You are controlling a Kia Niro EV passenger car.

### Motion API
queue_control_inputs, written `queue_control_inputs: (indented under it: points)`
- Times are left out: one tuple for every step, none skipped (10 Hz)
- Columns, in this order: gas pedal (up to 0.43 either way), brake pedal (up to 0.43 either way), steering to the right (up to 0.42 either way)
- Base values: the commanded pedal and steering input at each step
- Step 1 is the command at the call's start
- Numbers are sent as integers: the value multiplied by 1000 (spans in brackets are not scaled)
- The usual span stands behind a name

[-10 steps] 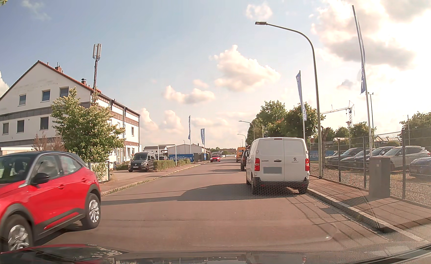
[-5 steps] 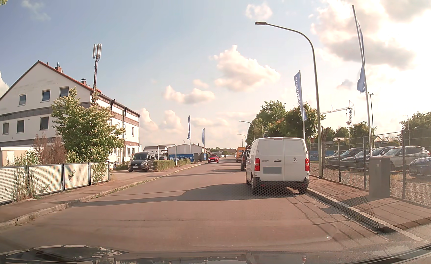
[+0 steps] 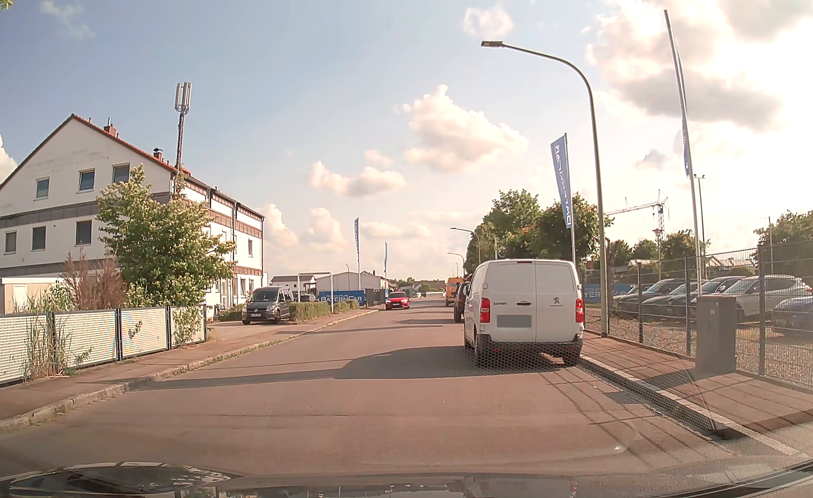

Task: Follow the waypoints while adhering to traffic rules and regulations

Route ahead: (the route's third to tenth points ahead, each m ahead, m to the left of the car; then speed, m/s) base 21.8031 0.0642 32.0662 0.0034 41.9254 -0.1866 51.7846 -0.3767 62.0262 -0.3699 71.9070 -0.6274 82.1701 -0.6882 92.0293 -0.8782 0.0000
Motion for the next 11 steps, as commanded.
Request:
queue_control_inputs:
  points:
    - [0,183,2]
    - [0,183,3]
    - [0,183,3]
    - [0,171,3]
    - [0,165,4]
    - [0,165,4]
    - [0,165,4]
    - [0,171,4]
    - [0,165,4]
    - [0,146,4]
    - [0,128,5]
